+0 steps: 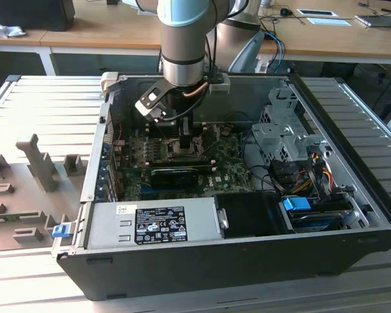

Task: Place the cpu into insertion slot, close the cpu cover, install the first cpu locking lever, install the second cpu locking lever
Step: 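Place the cpu into insertion slot, then close the cpu cover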

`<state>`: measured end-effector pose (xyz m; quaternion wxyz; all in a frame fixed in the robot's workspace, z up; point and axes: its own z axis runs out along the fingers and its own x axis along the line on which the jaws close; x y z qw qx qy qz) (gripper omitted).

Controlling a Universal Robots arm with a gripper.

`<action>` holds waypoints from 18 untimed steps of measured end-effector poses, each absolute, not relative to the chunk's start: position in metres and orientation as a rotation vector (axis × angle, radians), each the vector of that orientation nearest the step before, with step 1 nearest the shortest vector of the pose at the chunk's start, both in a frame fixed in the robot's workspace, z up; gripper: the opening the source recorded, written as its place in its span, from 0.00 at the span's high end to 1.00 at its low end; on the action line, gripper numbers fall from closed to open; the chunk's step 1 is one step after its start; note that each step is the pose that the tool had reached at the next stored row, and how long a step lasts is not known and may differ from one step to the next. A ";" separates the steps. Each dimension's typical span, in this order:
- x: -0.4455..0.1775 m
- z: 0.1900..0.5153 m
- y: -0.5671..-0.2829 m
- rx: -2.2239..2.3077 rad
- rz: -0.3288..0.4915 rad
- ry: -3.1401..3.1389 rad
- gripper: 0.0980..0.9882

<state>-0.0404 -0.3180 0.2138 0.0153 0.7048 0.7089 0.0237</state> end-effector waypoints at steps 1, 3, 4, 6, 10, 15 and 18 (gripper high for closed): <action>-0.040 0.214 -0.318 2.174 0.074 2.224 0.96; -0.040 0.214 -0.318 2.173 0.074 2.226 0.99; -0.040 0.215 -0.318 2.173 0.074 2.226 0.99; -0.040 0.218 -0.318 2.173 0.074 2.226 0.99; -0.040 0.226 -0.318 2.173 0.074 2.226 0.99; -0.039 0.228 -0.319 2.173 0.075 2.226 0.99; -0.039 0.228 -0.319 2.173 0.075 2.226 0.99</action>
